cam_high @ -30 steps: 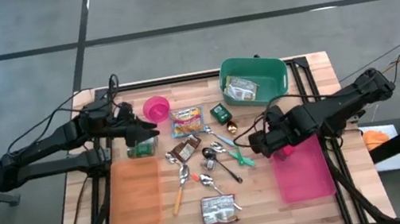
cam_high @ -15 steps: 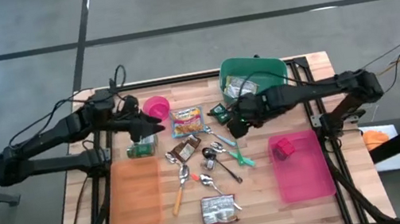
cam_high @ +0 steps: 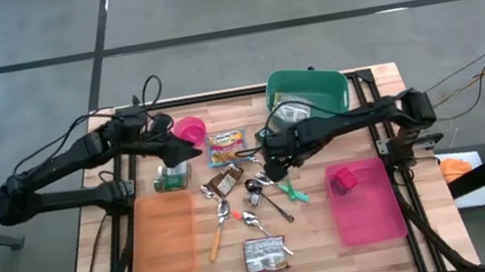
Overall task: Pick & Place Food Item
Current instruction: Put the green spoon into the orange bin
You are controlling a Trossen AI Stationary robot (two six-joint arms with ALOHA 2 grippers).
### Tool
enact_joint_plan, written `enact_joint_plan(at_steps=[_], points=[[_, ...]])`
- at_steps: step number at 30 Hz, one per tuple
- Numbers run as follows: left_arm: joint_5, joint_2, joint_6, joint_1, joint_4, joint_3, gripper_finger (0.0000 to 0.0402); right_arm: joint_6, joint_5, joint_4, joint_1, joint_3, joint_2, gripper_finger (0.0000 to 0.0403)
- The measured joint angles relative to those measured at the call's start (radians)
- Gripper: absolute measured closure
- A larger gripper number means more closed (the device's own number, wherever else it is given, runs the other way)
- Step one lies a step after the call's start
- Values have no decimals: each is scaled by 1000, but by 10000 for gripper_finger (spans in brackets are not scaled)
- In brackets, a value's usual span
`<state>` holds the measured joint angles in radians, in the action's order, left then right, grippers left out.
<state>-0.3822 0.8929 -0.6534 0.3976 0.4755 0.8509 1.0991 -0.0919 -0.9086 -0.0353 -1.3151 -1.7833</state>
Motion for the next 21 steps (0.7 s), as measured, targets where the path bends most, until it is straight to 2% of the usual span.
enact_joint_plan(at_steps=[6,15,21], points=[[-78,-22,7,14,3,0,11,24,4,25,-2,-6,-71,129],[-125,-26,31,15,12,-1,11,83,-55,31,-7,-5,-98,217],[-151,-26,40,15,13,-1,11,54,-60,59,-26,-5,-101,260]])
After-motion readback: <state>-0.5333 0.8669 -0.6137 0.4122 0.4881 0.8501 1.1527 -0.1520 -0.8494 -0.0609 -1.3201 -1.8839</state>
